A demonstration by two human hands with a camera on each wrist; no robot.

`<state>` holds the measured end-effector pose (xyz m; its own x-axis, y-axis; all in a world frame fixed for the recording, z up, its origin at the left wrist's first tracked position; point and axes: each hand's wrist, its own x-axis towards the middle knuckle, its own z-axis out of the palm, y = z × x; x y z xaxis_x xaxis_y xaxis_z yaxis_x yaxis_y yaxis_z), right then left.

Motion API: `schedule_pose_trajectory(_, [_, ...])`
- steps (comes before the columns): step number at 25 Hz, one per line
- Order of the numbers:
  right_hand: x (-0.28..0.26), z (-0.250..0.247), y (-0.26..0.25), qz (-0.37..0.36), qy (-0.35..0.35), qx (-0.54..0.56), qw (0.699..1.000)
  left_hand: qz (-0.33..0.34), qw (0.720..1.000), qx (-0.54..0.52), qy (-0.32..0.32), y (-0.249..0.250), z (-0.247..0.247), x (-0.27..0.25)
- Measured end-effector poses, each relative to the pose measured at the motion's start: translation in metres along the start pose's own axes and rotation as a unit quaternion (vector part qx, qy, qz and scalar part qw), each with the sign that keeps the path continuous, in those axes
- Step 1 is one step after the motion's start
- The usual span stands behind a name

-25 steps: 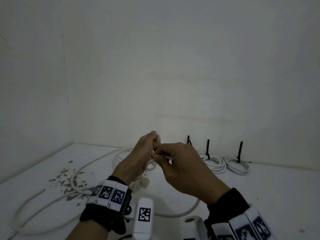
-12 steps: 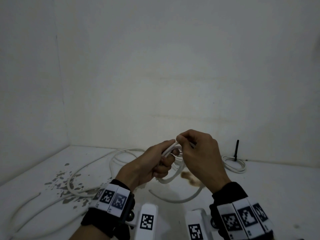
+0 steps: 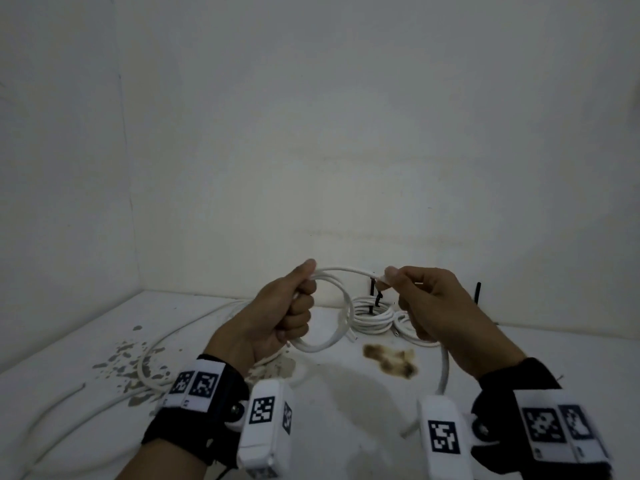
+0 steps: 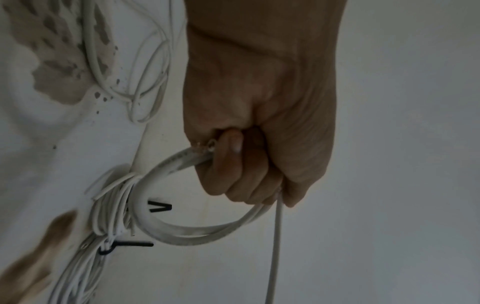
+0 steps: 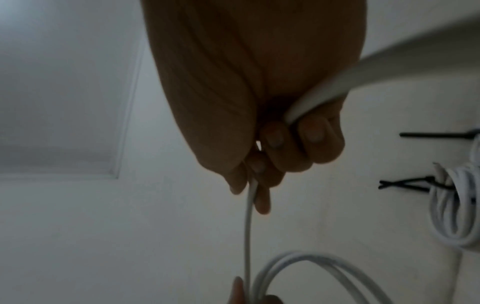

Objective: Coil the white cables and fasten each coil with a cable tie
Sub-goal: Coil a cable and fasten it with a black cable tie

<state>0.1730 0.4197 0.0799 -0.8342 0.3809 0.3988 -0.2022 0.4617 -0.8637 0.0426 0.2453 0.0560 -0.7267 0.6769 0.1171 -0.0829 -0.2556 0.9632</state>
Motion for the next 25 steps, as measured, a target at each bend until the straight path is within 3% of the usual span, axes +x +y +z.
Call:
schedule_pose_trajectory(2, [0.001,-0.001,0.0,0.023,-0.012,0.053,0.998,-0.001,1.0,-0.005,-0.001,0.0,-0.004,0.001])
schedule_pose_trajectory(7, [0.008,0.005,0.005,0.021,0.105,0.13,0.986,-0.053,0.996,0.027,-0.063,0.001,0.005,-0.005])
schedule_pose_trajectory(12, [0.009,0.0,0.004,0.038,0.163,0.163,0.972,-0.086,0.987,0.098,-0.099,-0.003,0.006,-0.008])
schedule_pose_trajectory(16, [0.01,0.005,0.002,0.022,0.186,0.162,0.969,-0.076,0.991,0.071,-0.085,-0.005,0.011,-0.006])
schedule_pose_trajectory(18, [0.01,0.005,-0.002,0.012,0.138,0.152,0.979,-0.054,0.997,0.024,-0.054,-0.005,0.008,-0.003])
schedule_pose_trajectory(22, [-0.004,-0.009,-0.013,0.009,-0.149,0.103,0.983,-0.02,0.998,-0.054,0.011,-0.001,-0.009,0.003])
schedule_pose_trajectory(23, [-0.007,-0.01,-0.016,0.0,-0.188,0.088,0.978,-0.019,0.998,-0.052,0.015,-0.001,-0.012,0.004])
schedule_pose_trajectory(25, [-0.012,-0.002,-0.022,-0.027,-0.171,0.091,0.981,-0.024,0.999,-0.037,0.012,0.0,-0.012,0.005])
